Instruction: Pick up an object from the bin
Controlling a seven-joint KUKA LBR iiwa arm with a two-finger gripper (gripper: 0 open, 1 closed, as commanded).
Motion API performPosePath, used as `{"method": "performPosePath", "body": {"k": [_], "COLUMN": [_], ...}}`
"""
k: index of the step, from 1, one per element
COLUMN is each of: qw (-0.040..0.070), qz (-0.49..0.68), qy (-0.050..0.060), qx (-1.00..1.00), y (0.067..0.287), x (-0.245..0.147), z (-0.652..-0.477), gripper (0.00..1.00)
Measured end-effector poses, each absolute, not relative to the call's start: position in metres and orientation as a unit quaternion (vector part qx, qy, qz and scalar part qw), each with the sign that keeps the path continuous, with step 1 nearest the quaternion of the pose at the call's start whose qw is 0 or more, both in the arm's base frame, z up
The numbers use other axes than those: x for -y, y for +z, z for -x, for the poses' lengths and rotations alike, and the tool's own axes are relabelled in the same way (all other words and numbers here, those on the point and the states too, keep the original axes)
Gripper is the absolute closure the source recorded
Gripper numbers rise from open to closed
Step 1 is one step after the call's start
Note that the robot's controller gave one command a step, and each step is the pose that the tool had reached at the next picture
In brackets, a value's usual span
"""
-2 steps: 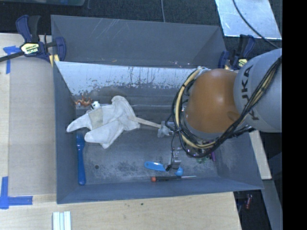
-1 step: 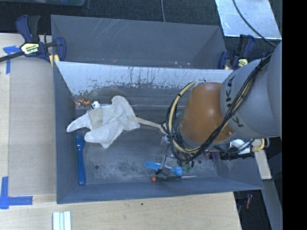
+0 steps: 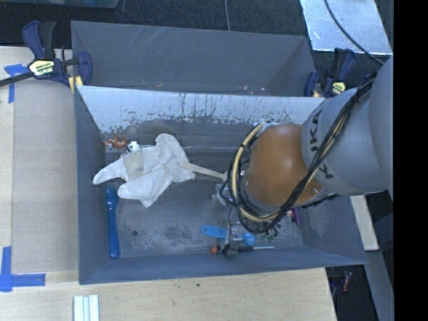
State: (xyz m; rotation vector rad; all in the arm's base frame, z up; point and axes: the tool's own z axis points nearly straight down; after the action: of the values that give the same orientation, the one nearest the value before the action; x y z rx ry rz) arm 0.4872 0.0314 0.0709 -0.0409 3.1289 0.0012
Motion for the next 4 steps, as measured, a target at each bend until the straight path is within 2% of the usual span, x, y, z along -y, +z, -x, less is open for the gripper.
{"method": "performPosePath", "body": {"k": [1,3,4], "qw": [0.003,0.004,-0.001], "qz": [-0.205,-0.205,-0.204], "qy": [0.0,0.0,-0.001], "qx": [-0.979,-0.979,-0.979], "y": [0.072,0.077,0.107], "x": [-0.025,-0.025,-0.024], "z": [-0.485,-0.485,-0.482], "gripper": [1.0,1.0,1.0]}}
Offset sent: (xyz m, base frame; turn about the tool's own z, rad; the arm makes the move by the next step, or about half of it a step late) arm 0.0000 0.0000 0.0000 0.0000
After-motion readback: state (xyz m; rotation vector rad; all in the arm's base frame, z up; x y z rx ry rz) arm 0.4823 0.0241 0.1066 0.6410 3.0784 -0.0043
